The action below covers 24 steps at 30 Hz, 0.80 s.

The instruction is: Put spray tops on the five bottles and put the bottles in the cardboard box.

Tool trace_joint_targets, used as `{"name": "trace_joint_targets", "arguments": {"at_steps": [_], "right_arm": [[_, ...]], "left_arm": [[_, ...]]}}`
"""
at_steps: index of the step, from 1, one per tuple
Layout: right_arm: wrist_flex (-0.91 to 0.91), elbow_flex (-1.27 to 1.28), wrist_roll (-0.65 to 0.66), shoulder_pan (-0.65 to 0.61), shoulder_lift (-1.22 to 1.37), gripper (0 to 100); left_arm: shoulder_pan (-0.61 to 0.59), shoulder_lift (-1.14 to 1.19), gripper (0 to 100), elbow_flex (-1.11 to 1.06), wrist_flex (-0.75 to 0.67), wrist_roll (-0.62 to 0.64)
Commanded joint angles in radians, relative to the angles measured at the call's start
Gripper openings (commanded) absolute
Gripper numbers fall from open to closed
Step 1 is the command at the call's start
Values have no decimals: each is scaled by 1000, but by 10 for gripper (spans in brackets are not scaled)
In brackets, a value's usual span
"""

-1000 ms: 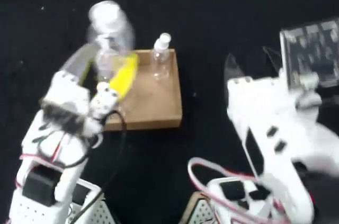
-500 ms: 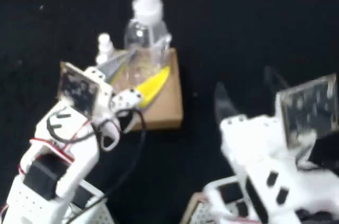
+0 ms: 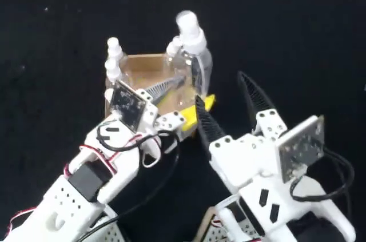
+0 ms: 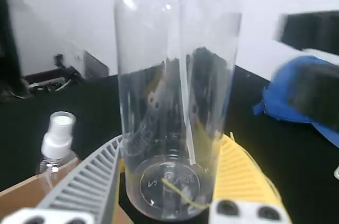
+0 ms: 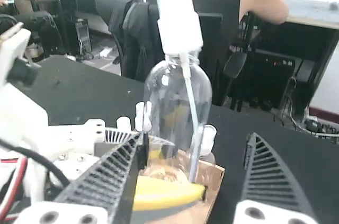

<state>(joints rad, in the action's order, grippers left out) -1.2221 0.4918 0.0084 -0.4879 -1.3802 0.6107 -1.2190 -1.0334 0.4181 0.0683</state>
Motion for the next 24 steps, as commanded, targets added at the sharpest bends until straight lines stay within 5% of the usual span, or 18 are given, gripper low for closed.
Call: {"name": "trace_joint_targets", "arguments": {"at_steps": [1, 11, 24], "right_arm": [[68, 56, -2, -18, -70, 266], [58, 73, -6, -23, -82, 379], [15, 84, -6, -18, -85, 381]], "left_arm": [[33, -9, 30, 12, -31, -5], [50, -9, 32, -22, -32, -5], [165, -9, 30, -39, -34, -6]]}}
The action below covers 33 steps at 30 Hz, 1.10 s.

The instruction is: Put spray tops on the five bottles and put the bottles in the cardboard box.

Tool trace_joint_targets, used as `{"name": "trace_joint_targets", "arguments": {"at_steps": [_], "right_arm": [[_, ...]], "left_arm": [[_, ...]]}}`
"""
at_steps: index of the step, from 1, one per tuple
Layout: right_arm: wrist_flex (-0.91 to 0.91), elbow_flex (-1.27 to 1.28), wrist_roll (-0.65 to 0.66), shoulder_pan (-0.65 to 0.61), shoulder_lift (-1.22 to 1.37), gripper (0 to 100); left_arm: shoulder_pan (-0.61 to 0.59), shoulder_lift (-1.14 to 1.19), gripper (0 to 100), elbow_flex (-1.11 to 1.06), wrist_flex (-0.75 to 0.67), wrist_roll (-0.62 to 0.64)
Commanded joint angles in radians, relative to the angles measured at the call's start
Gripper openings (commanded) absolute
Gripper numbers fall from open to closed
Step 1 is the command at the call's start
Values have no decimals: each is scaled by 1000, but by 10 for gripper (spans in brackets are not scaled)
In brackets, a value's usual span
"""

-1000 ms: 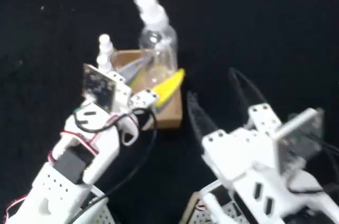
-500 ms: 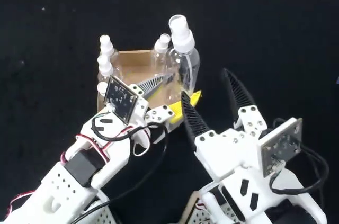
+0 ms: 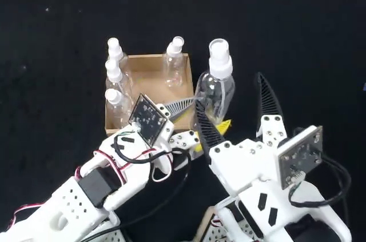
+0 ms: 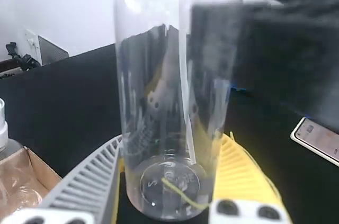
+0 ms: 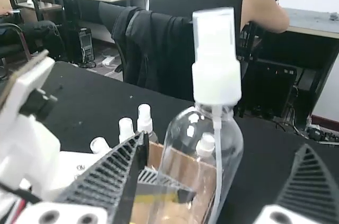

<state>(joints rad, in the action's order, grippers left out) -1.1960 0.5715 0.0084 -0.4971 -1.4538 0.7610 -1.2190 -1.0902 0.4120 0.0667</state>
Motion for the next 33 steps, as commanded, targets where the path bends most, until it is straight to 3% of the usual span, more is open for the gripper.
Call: {"name": "trace_joint_targets", "arguments": {"at_steps": [1, 22, 27, 33], "right_arm": [[-14, 4, -6, -9, -12, 381], [-120, 22, 3, -8, -180, 381], [-117, 25, 3, -8, -180, 380], [-124, -21, 51, -8, -84, 269]], "left_arm": [[15, -9, 30, 18, -28, -5], [147, -11, 33, 15, -26, -6], [148, -11, 30, 15, -25, -104], [140, -11, 30, 15, -25, -117]]}}
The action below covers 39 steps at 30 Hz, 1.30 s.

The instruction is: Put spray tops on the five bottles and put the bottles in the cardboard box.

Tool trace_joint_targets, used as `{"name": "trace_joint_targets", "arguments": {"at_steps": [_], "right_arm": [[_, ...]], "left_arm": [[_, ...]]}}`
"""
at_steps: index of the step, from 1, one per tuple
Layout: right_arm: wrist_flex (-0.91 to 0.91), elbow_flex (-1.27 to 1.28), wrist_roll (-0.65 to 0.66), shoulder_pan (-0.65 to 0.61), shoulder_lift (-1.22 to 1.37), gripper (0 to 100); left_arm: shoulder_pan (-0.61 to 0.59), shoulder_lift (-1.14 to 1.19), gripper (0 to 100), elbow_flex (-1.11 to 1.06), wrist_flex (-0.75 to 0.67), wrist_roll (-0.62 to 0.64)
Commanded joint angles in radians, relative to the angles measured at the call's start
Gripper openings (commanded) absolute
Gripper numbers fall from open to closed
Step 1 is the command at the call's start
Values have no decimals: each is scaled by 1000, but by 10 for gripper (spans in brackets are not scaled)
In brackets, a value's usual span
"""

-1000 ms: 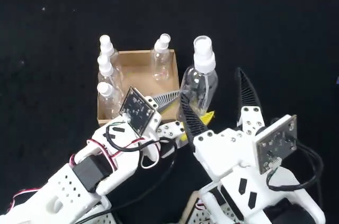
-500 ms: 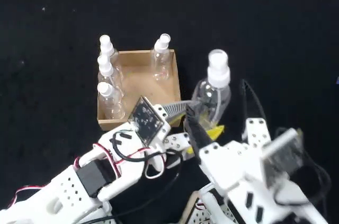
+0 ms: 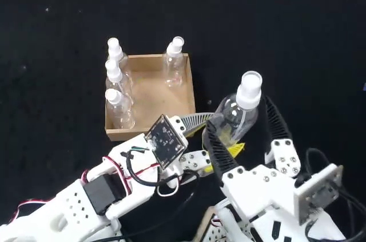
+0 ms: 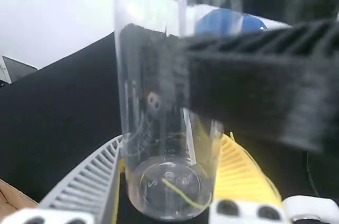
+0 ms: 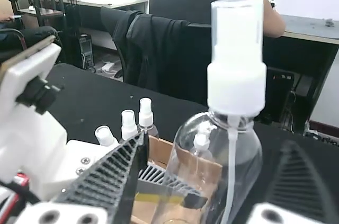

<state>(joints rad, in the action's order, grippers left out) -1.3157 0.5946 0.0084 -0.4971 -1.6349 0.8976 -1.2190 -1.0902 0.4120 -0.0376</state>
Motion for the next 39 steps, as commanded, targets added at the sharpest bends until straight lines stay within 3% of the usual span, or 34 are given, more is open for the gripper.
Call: {"name": "trace_joint_targets", "arguments": {"at_steps": [1, 6, 12, 20, 27, 33, 39], "right_arm": [[-11, -61, 63, -8, 113, 271], [-61, -116, 74, -8, 166, 262], [-61, -114, 74, -8, 173, 170], [-63, -104, 72, 41, 182, 237], [-40, -96, 74, 46, 182, 18], [-34, -96, 68, 46, 182, 11], [-32, -96, 68, 46, 182, 11]], "left_arm": [[4, -11, 30, 16, -25, -12], [12, -11, 30, 24, -26, -12], [12, -11, 30, 19, -26, -12], [13, -11, 30, 24, -26, -18], [13, -11, 30, 24, -26, -18], [13, -11, 34, 25, -26, -20], [4, -11, 200, 15, -17, -11]]}}
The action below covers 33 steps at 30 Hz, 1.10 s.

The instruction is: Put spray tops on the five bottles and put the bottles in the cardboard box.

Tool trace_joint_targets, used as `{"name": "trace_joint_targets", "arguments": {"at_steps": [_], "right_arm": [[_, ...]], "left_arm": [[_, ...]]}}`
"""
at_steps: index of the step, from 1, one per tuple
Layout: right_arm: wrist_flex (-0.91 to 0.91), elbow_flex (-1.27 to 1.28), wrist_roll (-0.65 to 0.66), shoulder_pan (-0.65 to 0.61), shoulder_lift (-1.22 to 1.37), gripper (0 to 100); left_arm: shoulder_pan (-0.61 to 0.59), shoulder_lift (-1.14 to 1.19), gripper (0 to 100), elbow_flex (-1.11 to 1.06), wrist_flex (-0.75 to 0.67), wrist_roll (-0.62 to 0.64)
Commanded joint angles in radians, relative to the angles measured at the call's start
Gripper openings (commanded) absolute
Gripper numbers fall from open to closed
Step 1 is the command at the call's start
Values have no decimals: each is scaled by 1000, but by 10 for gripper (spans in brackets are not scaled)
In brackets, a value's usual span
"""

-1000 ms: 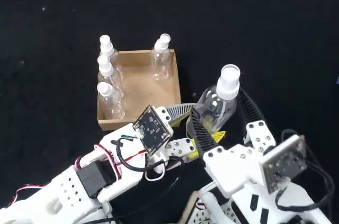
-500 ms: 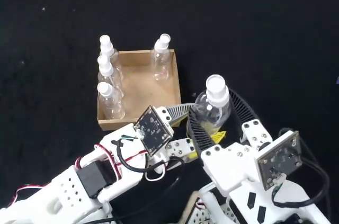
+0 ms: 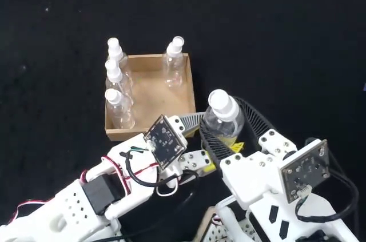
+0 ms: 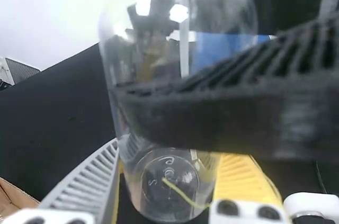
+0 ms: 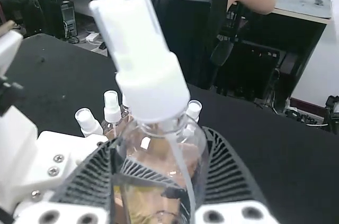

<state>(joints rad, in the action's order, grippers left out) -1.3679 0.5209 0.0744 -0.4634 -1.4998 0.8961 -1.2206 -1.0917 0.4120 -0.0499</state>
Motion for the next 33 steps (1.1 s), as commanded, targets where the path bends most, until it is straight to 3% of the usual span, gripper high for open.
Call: {"name": "trace_joint_targets", "arguments": {"at_steps": [1, 7, 14, 19, 24, 33], "right_arm": [[20, -22, 2, 12, 47, 11], [21, -22, 9, 69, 47, 11], [77, -22, 9, 207, 58, 11], [91, -24, -2, 207, 186, 11], [150, -30, -38, 206, 251, 11], [163, -35, -29, 170, 260, 11]], "left_arm": [[4, -9, 213, 16, -17, 2], [4, -26, 195, 28, 2, -6], [-12, -239, 197, 90, 227, -8], [-105, -330, 211, 71, 249, -8], [-117, -342, 330, 18, 249, -2], [-133, -339, 323, -51, 247, -8]]}}
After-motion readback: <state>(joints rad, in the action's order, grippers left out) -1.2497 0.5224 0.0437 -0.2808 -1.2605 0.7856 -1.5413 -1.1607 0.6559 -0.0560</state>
